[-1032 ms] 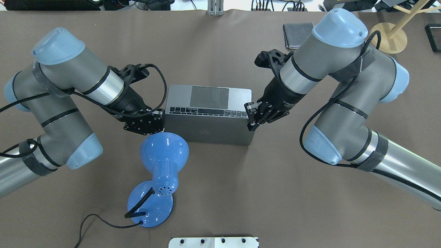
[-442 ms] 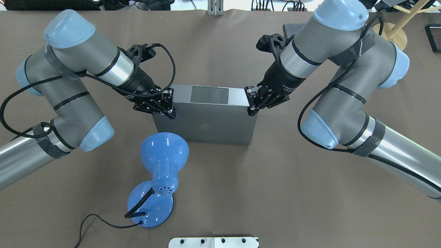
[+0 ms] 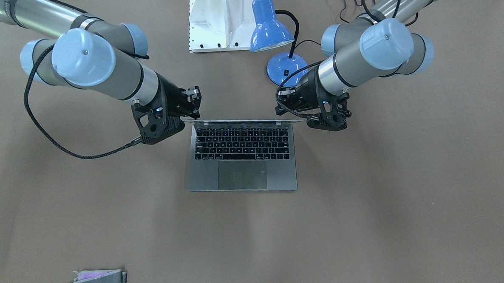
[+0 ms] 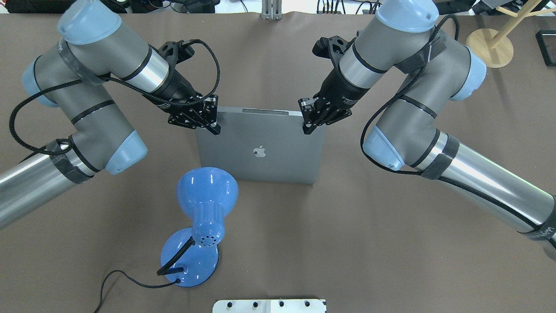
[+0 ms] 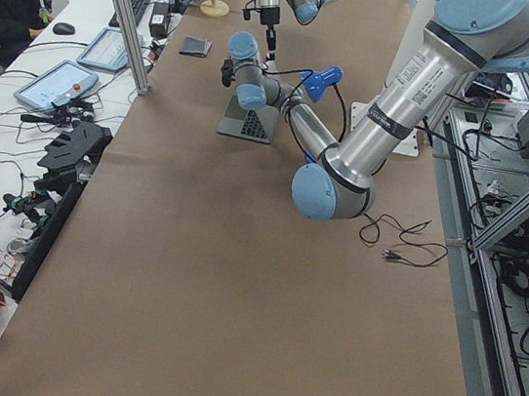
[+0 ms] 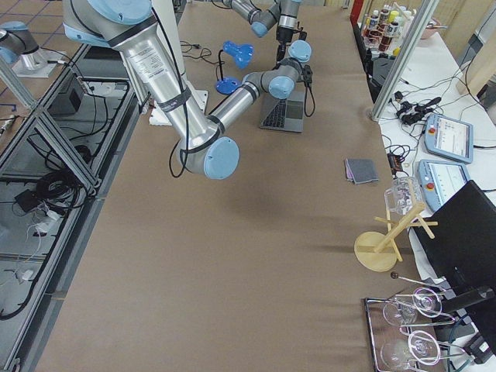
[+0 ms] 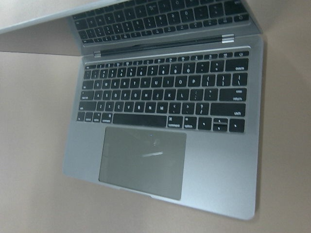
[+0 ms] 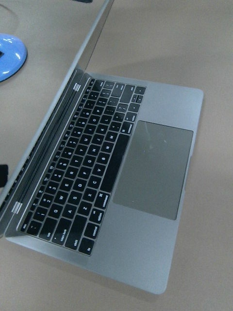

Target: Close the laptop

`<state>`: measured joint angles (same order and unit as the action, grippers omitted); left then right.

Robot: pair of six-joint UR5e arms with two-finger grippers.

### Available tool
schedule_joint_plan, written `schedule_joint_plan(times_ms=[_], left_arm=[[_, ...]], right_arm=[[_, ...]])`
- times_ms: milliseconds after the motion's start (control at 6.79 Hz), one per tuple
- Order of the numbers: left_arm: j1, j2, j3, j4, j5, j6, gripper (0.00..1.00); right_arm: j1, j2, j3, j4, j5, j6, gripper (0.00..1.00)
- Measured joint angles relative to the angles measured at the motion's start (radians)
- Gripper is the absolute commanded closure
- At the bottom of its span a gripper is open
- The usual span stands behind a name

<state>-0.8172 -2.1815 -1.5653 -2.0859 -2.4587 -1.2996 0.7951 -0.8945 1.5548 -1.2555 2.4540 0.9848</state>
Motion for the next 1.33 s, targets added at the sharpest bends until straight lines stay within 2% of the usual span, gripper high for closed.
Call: schedule_joint_plan(times_ms=[295, 589, 737, 1326], left_arm=[[-0.001, -0.038, 0.067, -0.010, 0.038, 0.010, 1.00], [0.000, -0.117, 0.219, -0.066, 0.083, 0.036, 1.00], [0.002, -0.141, 0.284, -0.105, 0.104, 0.041, 1.00], [0.007, -0.159, 0.370, -0.138, 0.156, 0.079, 1.00]], right_arm=[[0.006, 0.055, -0.092, 0.027, -0.021, 0.000, 1.00], [0.012, 0.095, -0.182, 0.052, -0.057, 0.000, 1.00], [0.012, 0.114, -0.249, 0.101, -0.072, 0.000, 1.00], [-0.015, 0.180, -0.423, 0.161, -0.147, 0.000, 1.00]])
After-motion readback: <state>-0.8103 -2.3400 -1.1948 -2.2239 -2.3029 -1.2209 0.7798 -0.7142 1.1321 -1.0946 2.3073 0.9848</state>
